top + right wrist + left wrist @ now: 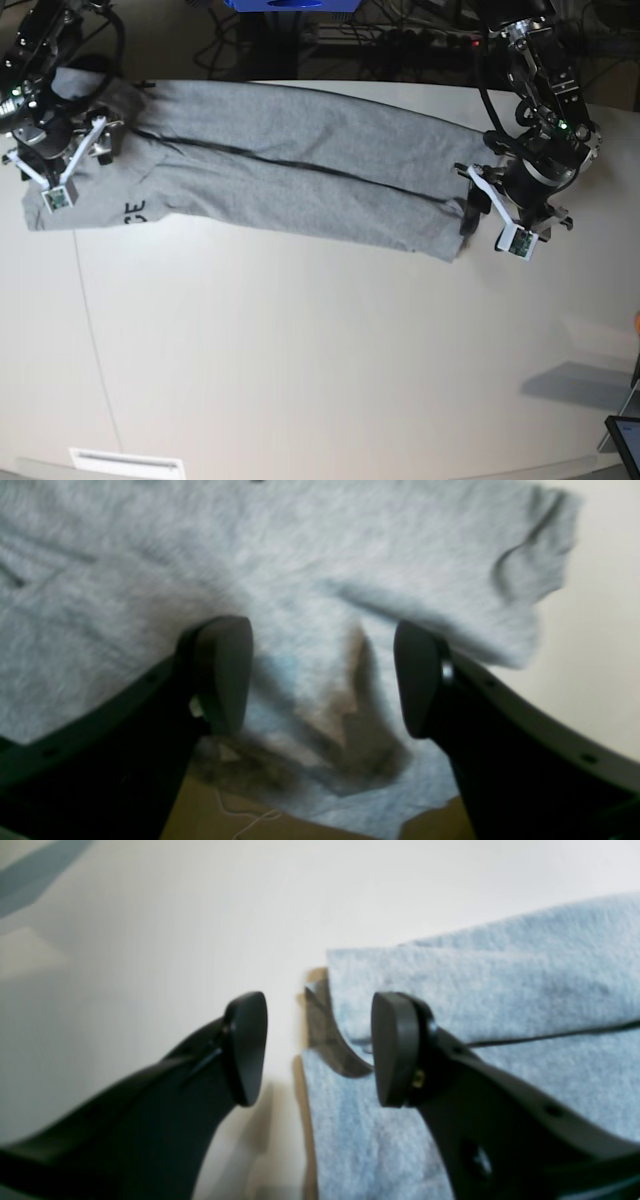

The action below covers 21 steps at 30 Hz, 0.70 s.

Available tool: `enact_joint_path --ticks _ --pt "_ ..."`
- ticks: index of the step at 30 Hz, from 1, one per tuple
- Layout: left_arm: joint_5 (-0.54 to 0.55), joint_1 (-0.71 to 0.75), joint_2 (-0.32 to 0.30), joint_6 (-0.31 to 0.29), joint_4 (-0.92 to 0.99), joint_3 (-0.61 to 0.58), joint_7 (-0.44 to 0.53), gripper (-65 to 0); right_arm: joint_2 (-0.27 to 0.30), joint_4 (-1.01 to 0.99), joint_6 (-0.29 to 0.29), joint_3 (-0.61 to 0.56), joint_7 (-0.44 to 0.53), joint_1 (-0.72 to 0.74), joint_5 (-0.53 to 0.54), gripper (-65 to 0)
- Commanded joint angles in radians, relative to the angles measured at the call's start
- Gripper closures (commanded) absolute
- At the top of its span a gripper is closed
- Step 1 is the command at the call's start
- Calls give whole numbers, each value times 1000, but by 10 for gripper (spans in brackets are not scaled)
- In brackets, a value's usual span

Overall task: Fold the T-shirt properly
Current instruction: 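Lower both grippers onto the two ends of the grey strip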

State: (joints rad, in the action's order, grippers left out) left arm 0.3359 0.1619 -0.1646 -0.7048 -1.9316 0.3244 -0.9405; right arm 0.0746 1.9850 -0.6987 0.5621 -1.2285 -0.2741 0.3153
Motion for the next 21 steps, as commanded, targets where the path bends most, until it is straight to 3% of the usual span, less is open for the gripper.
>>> enact_joint_path --ticks 1,8,14,21 --pt "-5 6 -5 7 -18 5 21 -328 1 18 1 2 9 6 12 -421" --pt "-60 49 4 7 -4 3 21 -328 -37 10 1 2 13 -27 12 -421" --pt "-113 46 3 7 148 5 22 -326 -42 -51 1 2 37 -23 12 -421" --pt "-192 41 0 7 303 6 154 -326 -22 -169 1 -49 132 -20 11 -427"
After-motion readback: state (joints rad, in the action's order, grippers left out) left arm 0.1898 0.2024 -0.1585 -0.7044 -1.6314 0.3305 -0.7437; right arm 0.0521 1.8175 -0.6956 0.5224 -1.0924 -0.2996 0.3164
